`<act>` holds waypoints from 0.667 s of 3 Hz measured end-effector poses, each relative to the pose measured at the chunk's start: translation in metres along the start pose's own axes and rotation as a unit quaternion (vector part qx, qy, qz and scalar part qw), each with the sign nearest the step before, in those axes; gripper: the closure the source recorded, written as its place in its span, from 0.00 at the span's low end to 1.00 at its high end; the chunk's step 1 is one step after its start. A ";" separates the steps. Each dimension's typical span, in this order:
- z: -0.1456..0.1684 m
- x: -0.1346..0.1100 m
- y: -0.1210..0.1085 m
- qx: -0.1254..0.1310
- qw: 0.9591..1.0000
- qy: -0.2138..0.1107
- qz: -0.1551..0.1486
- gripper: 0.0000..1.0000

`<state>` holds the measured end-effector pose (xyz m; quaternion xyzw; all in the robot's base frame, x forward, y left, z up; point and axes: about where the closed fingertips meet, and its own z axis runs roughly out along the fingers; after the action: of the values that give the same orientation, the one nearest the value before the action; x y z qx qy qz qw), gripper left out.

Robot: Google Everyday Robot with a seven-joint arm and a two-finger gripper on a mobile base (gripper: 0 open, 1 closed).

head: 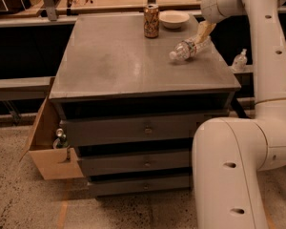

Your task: Move water bottle near paper bowl

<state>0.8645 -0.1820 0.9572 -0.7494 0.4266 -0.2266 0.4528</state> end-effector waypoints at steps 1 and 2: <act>-0.004 0.002 0.001 -0.003 1.000 0.003 0.000 0.00; -0.008 0.004 0.001 -0.003 1.000 0.005 0.002 0.00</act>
Offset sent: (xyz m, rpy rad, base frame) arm -0.0450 -0.0039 -0.0047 -0.0038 -0.0063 -0.0300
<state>0.8599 -0.1896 0.9601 -0.7487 0.4315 -0.2282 0.4486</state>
